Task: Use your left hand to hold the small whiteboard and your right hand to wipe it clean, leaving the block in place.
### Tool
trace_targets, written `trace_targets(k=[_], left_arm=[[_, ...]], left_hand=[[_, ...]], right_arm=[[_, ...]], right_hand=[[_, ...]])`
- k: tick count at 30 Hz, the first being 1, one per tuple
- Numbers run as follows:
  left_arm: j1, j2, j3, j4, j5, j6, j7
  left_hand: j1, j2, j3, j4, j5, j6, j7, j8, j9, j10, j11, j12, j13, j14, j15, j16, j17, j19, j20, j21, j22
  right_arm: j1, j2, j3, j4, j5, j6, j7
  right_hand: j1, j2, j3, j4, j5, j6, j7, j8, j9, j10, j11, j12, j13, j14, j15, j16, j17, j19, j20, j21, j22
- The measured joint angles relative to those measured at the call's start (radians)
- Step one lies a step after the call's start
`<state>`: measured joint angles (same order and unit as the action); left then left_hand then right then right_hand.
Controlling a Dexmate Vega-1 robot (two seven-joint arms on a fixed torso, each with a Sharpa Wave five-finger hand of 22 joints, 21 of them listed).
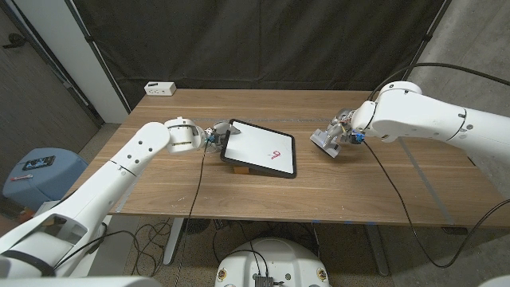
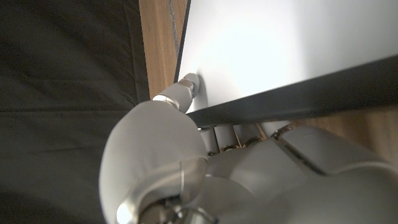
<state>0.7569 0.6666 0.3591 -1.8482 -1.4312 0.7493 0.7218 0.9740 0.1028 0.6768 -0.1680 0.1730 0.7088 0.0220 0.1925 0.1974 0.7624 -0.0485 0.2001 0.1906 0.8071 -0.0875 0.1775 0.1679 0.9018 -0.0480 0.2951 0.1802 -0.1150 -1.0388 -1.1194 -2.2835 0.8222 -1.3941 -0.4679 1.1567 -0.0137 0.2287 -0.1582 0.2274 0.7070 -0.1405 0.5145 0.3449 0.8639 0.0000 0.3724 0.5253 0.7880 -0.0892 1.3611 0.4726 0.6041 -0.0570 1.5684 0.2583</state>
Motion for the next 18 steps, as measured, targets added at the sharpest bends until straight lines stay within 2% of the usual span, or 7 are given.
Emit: trace_targets(k=[8,13,14,18], left_arm=[[0.016,0.007,0.000,-0.033,-0.012,-0.015,0.030],[0.021,0.012,0.003,-0.049,-0.017,-0.022,0.045],[0.021,0.012,0.003,-0.049,-0.018,-0.024,0.048],[0.022,0.015,0.006,-0.060,-0.022,-0.029,0.058]], left_hand=[[0.000,0.000,0.000,0.000,0.000,0.000,0.000,0.000,0.000,-0.002,-0.002,0.000,0.000,0.000,0.000,0.000,0.000,0.000,0.000,0.000,0.000],[0.000,0.000,0.000,0.000,0.000,0.000,0.000,0.000,0.000,-0.002,-0.002,0.000,0.000,-0.004,-0.004,0.000,0.000,0.000,0.000,0.000,0.000],[0.000,0.000,0.000,0.000,0.000,0.000,0.000,0.000,0.000,-0.002,-0.002,0.000,0.000,-0.004,-0.004,0.000,0.000,0.000,0.000,0.000,0.000],[0.000,0.000,0.000,0.000,0.000,0.000,0.000,0.000,0.000,-0.002,-0.002,0.000,0.000,-0.004,-0.004,0.000,0.000,0.000,0.000,0.000,0.000]], right_arm=[[0.042,0.010,-0.032,0.010,0.105,-0.001,-0.076],[0.050,0.015,-0.035,0.012,0.122,-0.001,-0.092],[0.051,0.016,-0.035,0.013,0.122,-0.001,-0.092],[0.051,0.022,-0.033,0.013,0.123,-0.002,-0.091]], right_hand=[[0.000,0.000,-0.003,0.000,0.001,-0.001,0.001,0.000,0.000,0.005,0.002,0.000,0.000,0.006,-0.002,0.008,0.000,0.007,0.000,0.004,0.005],[0.000,0.000,-0.004,-0.002,0.007,-0.001,0.001,-0.001,-0.002,0.007,0.004,0.000,0.000,0.011,0.000,0.012,0.000,0.009,-0.002,0.004,0.005],[0.000,0.000,-0.004,-0.002,0.007,0.010,0.012,-0.002,-0.004,0.007,0.004,0.000,0.000,0.014,0.001,0.012,0.000,0.009,-0.002,0.004,0.005],[0.000,0.000,-0.004,-0.001,0.007,0.011,0.014,-0.005,-0.006,0.010,0.007,0.006,0.000,0.016,-0.002,0.012,-0.005,0.013,0.002,0.004,0.009]])
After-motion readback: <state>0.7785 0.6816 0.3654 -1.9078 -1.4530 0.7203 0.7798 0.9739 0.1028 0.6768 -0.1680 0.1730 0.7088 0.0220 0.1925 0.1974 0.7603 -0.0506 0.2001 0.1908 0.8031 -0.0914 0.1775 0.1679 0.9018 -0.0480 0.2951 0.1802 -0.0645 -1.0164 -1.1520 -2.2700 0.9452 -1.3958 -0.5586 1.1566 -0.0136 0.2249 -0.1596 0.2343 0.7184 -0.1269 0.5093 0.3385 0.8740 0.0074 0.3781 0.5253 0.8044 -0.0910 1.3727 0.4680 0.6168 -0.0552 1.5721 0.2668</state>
